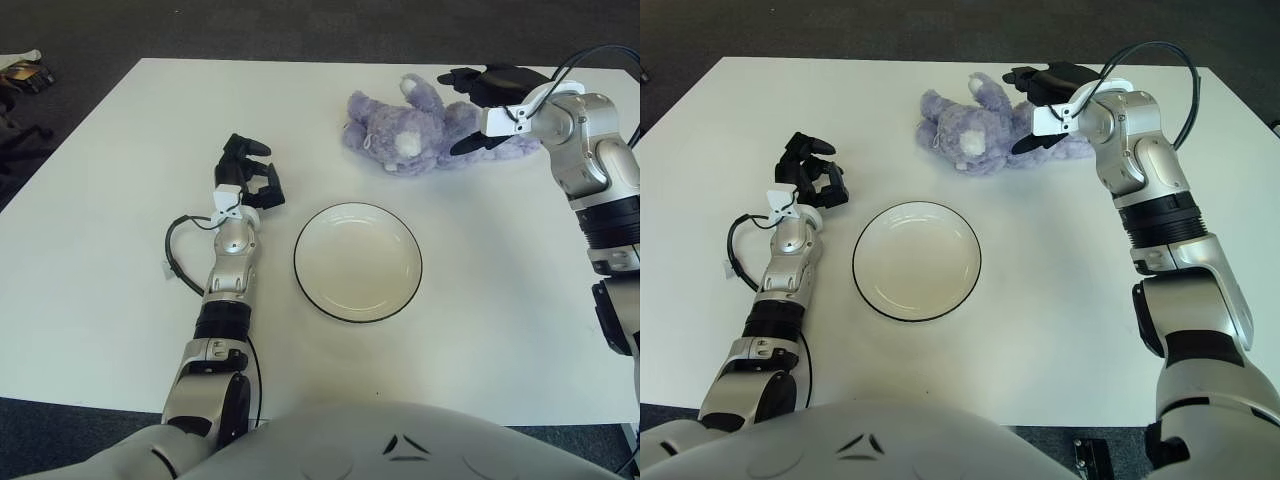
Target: Put the doll into the plate.
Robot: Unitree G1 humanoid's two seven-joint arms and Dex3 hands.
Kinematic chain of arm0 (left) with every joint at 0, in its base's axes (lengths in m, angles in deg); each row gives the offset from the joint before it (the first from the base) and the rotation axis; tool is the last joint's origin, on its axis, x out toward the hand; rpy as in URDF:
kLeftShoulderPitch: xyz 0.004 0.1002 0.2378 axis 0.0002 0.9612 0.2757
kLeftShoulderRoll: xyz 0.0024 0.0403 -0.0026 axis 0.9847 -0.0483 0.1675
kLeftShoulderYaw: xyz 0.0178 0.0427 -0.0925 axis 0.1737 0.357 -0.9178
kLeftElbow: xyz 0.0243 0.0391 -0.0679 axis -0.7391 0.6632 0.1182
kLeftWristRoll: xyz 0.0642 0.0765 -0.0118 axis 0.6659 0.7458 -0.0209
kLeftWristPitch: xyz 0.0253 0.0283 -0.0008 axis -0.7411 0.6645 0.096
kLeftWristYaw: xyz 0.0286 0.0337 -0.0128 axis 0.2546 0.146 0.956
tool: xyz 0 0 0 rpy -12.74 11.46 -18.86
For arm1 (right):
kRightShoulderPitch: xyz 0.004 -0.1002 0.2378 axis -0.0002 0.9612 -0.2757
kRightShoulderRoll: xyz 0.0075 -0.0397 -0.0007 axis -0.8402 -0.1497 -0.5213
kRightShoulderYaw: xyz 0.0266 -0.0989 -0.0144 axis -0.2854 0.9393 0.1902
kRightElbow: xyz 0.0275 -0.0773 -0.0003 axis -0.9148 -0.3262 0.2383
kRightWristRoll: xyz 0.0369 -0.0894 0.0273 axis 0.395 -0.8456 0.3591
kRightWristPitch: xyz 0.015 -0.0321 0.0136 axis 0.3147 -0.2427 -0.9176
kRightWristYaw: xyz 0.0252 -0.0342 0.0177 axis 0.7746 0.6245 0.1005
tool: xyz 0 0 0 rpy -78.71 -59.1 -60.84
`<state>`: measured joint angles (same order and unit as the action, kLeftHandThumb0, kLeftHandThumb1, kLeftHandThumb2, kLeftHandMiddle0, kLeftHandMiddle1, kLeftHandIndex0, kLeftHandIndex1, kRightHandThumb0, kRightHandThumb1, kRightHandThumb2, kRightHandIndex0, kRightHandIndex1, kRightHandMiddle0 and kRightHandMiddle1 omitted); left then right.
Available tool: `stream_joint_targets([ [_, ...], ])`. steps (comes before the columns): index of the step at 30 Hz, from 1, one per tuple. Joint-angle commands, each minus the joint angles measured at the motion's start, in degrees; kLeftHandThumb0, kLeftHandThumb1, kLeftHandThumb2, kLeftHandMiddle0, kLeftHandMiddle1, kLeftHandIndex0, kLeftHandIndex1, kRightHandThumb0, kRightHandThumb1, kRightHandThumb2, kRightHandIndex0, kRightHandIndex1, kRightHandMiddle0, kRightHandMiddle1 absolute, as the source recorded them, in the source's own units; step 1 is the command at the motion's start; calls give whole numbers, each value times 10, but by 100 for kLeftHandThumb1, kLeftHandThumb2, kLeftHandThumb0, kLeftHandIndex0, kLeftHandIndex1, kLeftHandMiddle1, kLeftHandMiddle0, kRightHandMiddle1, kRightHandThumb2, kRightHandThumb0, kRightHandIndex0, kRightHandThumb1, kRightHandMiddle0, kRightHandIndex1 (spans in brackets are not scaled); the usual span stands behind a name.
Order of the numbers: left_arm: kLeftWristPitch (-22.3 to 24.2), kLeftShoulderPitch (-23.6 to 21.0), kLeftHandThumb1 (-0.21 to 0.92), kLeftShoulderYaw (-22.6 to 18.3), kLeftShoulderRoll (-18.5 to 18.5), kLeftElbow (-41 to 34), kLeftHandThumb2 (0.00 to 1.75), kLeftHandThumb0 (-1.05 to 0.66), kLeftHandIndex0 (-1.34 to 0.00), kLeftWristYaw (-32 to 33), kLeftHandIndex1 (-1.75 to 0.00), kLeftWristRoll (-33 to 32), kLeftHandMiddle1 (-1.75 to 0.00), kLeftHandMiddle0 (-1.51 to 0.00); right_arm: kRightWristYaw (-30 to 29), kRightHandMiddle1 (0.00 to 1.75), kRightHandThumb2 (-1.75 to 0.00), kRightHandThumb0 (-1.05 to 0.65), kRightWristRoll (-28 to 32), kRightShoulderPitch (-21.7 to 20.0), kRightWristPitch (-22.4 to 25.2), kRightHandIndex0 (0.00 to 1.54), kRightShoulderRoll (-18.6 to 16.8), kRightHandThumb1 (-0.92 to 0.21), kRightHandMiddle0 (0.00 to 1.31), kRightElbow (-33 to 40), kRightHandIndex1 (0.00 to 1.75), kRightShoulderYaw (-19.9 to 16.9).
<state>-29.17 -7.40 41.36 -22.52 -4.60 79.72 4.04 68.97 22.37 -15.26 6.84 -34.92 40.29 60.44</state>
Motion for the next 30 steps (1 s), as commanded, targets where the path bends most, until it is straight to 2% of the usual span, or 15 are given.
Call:
stream_joint_targets([
  [1,1,25,16,1,-3,19,150,-1,-60,1,-175,0,-175,-61,-9,16,-27,-105,-2,-18,-4,0,-1,-80,0,-19,32,6],
  [9,-2,23,19,-1,-7,23,148,-1,-58,-2,-175,-7,-175,-60,-4,19,-27,-105,-6,-40,8,1,-10,-78,0,-49,30,20],
  [17,-13,22,20,0,-8,29,147,-1,-57,-2,-175,-8,-175,-59,-17,7,-30,-102,-16,-59,2,0,-14,-77,0,-81,16,39],
  [18,-13,22,20,0,-8,29,146,-1,-57,0,-175,-6,-175,-59,-21,9,-31,-102,-18,-60,0,1,-14,-77,0,-86,22,41],
  [19,-13,22,20,0,-9,30,146,-1,-57,2,-175,-5,-175,-59,-25,14,-32,-103,-19,-61,-2,0,-15,-76,0,-90,44,43],
  [21,-11,22,20,1,-8,30,146,-1,-57,5,-175,-2,-175,-59,-31,21,-34,-102,-19,-64,-6,0,-18,-74,0,-99,68,45],
  [27,-7,23,20,3,-7,27,146,-1,-57,8,-175,6,-175,-59,-44,32,-52,-90,-12,-71,-17,0,-25,-59,0,-130,90,46],
  [30,-7,24,20,4,-7,25,146,-1,-57,7,-175,5,-175,-59,-53,34,-58,-87,-14,-79,-23,0,-30,-55,0,-154,92,50],
])
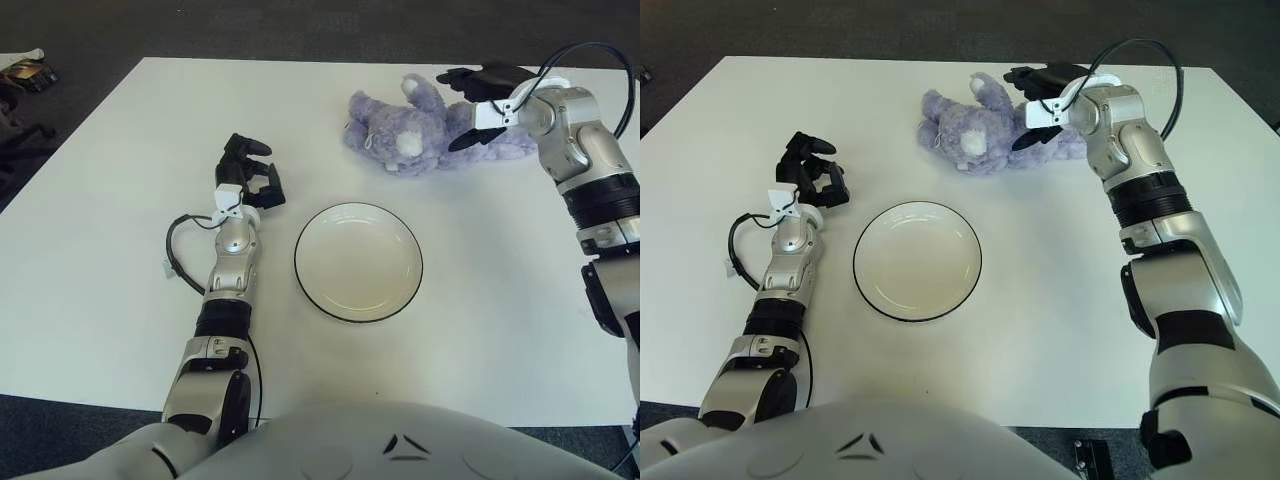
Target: Put the doll into the plate.
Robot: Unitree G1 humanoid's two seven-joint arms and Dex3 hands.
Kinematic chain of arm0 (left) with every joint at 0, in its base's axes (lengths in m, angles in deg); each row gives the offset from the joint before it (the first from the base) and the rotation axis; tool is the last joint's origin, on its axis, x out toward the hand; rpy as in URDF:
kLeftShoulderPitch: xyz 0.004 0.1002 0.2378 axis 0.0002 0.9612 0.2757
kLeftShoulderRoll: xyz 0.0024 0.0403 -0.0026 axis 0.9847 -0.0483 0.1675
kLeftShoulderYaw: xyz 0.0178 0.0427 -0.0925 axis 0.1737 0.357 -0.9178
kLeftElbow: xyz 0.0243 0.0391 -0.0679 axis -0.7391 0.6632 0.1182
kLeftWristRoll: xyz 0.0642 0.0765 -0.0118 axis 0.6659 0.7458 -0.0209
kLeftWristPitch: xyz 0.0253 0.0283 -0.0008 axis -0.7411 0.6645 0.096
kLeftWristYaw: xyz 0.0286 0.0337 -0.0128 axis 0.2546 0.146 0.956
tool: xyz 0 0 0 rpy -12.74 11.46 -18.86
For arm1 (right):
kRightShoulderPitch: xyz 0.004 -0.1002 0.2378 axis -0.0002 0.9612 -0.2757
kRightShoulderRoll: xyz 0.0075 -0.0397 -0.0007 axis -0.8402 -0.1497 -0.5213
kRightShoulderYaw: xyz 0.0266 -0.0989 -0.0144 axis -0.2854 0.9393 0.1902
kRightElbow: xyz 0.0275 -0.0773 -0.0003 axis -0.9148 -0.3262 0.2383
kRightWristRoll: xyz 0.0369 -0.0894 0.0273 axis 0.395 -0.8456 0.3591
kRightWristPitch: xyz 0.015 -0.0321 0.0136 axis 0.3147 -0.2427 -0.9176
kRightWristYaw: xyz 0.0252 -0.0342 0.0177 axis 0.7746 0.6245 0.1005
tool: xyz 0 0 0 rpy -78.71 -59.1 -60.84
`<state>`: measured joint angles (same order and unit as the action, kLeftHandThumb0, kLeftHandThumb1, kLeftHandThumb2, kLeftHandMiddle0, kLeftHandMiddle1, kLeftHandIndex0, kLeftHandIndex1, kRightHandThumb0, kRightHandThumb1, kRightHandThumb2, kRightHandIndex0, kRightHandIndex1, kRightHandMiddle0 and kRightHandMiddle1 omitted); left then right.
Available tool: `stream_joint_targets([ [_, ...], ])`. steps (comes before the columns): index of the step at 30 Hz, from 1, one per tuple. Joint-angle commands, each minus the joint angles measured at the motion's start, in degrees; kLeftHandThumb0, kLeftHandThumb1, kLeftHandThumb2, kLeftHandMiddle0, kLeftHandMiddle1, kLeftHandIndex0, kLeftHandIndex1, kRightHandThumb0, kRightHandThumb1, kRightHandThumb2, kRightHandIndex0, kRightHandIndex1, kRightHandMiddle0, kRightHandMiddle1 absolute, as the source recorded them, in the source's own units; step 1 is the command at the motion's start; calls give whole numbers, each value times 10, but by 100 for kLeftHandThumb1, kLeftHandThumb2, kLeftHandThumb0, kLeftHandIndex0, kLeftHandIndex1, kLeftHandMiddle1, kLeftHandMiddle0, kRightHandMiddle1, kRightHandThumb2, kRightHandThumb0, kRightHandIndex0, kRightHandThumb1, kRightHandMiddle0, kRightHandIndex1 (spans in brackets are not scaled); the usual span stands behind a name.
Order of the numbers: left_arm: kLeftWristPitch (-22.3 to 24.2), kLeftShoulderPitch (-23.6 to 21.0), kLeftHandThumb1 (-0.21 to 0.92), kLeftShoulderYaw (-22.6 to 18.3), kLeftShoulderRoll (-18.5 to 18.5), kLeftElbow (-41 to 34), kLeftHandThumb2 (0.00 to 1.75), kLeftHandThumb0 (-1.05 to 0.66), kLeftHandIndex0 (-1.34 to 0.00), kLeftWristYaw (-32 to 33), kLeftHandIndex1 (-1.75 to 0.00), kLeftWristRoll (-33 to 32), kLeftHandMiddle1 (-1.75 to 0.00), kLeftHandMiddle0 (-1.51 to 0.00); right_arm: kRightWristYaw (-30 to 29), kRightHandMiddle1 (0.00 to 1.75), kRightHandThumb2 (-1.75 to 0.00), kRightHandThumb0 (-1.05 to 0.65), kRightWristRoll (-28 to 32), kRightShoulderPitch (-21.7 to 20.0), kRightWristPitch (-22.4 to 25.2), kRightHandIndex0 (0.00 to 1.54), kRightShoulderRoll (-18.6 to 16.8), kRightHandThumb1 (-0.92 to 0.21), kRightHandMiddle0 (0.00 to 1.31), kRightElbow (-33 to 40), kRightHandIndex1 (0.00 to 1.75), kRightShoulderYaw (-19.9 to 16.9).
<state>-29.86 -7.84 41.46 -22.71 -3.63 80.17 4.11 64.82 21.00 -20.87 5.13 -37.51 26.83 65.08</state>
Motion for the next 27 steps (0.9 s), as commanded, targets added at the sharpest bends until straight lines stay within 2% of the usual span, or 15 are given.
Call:
stream_joint_targets([
  [1,0,29,20,3,-5,15,146,-1,-57,2,-175,3,-175,-59,-14,34,-59,-87,-1,-26,-8,0,-5,-55,0,-25,92,5],
  [4,-2,30,20,4,-6,13,146,-1,-57,0,-175,1,-175,-59,-20,34,-62,-87,-5,-32,-12,0,-7,-55,0,-39,94,11],
  [12,0,34,21,6,-5,8,146,-1,-57,-5,-175,0,-175,-58,-28,37,-64,-84,-2,-46,-30,0,-12,-56,0,-73,74,22],
  [16,-2,35,21,7,-5,5,145,-1,-56,-8,-175,-2,-175,-58,-31,46,-65,-82,1,-52,-36,0,-17,-56,0,-91,67,27],
  [27,-6,37,22,9,-5,4,144,-1,-56,-5,-175,3,-175,-57,-62,55,-68,-76,-3,-67,-62,1,-34,-55,0,-159,64,43],
])
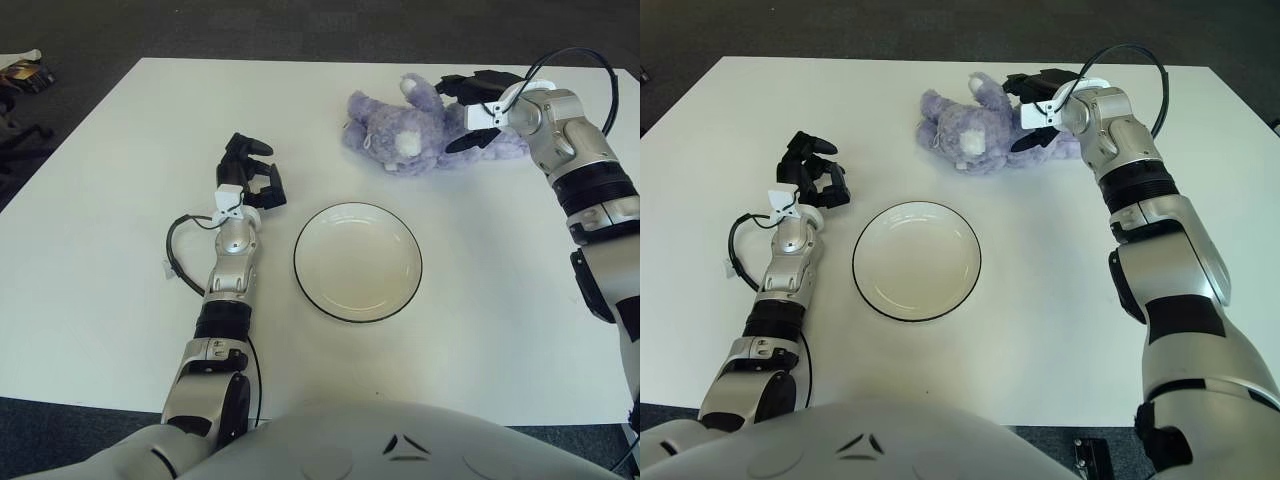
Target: Put the doll into the plate.
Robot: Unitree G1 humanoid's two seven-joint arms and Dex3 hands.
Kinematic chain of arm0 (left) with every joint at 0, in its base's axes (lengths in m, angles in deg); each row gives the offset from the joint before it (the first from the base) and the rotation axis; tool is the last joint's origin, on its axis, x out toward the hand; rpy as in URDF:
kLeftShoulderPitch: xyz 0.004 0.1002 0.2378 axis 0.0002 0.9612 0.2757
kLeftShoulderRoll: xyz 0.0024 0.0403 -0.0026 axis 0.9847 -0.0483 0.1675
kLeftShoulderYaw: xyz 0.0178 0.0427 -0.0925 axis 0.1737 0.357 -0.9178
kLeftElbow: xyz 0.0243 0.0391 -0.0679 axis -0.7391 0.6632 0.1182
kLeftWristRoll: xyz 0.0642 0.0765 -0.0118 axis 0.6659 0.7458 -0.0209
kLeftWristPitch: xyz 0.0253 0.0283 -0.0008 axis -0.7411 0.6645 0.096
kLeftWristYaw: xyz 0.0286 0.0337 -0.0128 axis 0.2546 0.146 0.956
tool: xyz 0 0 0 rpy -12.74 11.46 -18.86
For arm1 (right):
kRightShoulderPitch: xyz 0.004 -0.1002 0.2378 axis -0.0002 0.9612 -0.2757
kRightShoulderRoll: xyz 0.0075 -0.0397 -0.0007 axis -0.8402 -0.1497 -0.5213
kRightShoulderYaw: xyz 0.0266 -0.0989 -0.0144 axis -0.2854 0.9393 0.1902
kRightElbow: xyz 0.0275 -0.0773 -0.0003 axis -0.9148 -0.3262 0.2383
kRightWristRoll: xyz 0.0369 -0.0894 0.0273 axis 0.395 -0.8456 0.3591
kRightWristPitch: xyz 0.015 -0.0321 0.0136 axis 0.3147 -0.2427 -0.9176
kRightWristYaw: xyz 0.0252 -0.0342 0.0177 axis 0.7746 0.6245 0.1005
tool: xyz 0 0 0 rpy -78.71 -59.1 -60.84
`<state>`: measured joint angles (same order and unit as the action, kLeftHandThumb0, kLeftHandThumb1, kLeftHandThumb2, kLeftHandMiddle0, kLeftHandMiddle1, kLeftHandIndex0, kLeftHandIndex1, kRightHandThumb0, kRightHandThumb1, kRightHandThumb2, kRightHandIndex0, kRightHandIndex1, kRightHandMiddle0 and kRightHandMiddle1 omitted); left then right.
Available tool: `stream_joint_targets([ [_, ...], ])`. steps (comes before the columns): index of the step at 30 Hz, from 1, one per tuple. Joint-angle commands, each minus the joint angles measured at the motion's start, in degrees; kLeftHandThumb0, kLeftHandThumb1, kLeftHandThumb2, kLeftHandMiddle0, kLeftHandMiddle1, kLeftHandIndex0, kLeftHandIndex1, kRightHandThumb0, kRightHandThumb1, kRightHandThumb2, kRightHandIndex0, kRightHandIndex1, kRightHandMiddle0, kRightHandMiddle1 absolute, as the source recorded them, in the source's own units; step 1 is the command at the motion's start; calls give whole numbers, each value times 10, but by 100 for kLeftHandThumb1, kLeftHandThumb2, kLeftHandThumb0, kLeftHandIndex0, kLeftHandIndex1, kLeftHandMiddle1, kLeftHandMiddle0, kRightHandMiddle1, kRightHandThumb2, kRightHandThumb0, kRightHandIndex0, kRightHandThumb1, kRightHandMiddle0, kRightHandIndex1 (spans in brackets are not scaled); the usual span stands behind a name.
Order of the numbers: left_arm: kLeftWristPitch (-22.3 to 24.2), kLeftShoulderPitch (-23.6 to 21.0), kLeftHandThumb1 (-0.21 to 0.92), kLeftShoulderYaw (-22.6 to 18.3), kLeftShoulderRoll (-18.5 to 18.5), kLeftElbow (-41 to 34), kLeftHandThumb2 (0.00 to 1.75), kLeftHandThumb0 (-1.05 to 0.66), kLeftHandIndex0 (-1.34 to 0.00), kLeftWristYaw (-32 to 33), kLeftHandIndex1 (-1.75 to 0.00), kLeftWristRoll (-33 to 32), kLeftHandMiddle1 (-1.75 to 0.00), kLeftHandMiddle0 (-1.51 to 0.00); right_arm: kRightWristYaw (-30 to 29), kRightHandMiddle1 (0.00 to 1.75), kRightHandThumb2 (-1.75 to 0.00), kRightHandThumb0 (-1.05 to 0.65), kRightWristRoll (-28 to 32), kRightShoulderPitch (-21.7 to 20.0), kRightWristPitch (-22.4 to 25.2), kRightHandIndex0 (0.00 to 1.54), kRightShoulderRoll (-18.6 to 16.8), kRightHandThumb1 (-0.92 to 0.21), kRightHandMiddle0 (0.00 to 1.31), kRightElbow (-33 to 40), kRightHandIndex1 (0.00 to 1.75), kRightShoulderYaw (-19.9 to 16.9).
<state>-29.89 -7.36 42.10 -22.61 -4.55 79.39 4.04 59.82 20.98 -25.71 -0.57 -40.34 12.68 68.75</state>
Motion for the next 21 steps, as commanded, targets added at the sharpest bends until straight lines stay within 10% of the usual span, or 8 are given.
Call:
stream_joint_targets([
  [1,-5,33,22,3,-6,13,144,-1,-56,3,-175,3,-175,-57,-14,56,-68,-76,-4,-19,-6,1,-7,-55,0,-21,64,8],
  [21,6,38,23,3,-12,-1,142,-1,-55,5,-175,0,-175,-56,-66,54,-54,-90,-14,-31,-7,2,-30,-65,0,-73,69,35],
])
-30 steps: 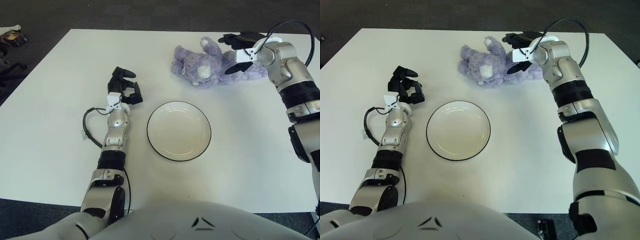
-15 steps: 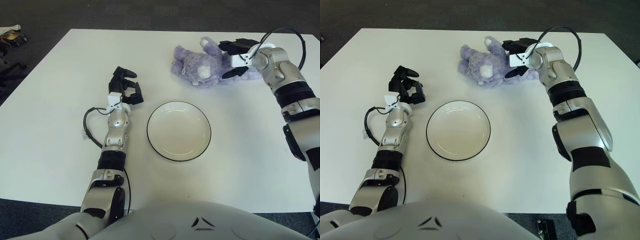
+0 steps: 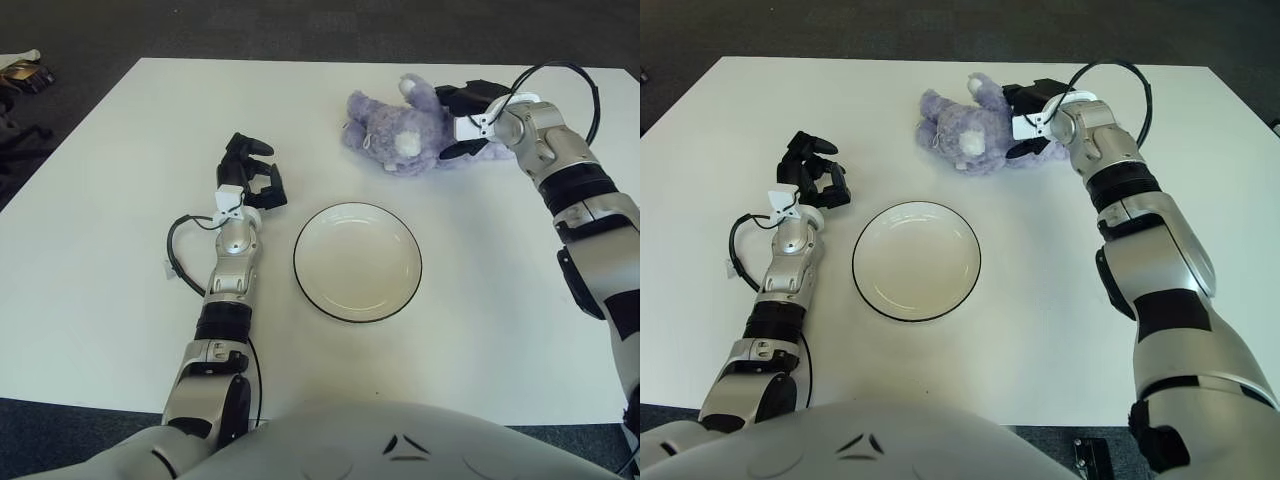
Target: Put the doll into the plate.
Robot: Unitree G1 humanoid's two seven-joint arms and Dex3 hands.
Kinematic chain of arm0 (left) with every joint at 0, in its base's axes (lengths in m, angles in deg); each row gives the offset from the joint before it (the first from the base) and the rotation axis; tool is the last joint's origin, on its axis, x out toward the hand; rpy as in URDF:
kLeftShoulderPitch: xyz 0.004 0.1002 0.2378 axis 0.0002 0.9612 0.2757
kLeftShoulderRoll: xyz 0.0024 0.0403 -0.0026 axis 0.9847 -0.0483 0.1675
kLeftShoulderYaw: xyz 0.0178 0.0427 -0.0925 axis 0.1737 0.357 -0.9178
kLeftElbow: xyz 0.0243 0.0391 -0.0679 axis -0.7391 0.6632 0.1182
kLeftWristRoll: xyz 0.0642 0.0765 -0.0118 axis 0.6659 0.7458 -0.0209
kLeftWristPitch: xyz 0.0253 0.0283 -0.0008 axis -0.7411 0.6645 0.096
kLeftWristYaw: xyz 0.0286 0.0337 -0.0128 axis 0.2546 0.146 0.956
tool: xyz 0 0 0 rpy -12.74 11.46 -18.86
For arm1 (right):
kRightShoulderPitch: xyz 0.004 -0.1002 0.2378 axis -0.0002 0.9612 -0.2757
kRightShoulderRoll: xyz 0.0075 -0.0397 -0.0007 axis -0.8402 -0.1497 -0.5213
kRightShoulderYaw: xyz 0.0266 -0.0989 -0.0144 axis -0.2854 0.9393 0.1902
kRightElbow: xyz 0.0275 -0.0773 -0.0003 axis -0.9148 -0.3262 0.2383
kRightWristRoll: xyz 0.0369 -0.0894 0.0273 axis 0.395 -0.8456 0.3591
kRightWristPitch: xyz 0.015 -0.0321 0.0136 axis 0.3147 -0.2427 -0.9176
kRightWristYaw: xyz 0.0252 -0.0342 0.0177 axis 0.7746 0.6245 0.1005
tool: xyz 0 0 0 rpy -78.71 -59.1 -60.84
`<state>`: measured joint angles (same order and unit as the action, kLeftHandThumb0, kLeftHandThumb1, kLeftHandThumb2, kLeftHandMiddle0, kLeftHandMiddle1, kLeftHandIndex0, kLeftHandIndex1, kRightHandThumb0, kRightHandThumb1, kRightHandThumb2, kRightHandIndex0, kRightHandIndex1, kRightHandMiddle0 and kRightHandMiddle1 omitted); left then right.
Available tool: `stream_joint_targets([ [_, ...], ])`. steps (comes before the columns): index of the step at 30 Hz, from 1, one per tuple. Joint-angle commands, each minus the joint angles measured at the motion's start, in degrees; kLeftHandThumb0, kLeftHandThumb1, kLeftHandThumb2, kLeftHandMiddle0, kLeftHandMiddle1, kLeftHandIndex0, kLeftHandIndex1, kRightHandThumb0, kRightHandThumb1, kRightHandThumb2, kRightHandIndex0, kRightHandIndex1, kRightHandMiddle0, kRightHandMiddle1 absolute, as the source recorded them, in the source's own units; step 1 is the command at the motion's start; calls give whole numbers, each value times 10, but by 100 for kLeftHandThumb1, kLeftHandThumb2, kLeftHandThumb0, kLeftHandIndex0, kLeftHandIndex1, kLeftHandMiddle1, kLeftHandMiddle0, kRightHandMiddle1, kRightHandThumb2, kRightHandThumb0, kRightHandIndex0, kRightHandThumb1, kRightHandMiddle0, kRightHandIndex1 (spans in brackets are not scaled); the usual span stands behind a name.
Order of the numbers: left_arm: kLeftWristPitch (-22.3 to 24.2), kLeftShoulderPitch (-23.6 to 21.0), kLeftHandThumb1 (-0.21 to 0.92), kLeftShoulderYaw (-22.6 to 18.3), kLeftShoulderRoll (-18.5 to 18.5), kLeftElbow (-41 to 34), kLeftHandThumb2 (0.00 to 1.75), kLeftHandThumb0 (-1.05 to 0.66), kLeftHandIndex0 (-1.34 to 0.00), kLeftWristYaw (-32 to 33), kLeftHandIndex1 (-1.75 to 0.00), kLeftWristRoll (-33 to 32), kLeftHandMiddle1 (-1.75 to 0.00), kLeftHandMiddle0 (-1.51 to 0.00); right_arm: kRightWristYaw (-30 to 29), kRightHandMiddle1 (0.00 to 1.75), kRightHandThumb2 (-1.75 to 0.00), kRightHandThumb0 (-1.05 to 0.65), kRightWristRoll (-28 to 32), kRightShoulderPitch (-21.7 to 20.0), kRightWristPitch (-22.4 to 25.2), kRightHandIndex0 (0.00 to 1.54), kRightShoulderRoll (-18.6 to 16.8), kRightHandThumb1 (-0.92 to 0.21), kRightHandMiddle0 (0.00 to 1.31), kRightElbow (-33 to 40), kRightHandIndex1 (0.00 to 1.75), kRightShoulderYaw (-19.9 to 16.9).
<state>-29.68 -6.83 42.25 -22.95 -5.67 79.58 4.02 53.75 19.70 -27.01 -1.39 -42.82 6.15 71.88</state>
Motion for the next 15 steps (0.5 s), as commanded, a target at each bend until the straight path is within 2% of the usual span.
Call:
stream_joint_targets([
  [1,6,33,23,1,-8,10,142,-1,-55,4,-175,1,-175,-56,-5,54,-54,-89,-1,-19,2,2,-7,-65,0,-10,69,4],
  [7,9,33,23,0,-9,8,143,-1,-55,4,-175,0,-175,-56,-9,57,-58,-83,-1,-22,9,1,-12,-62,0,-20,58,4],
  [15,7,33,23,0,-9,9,143,-1,-55,4,-175,0,-175,-56,-19,55,-61,-82,1,-18,14,1,-16,-60,0,-24,54,5],
])
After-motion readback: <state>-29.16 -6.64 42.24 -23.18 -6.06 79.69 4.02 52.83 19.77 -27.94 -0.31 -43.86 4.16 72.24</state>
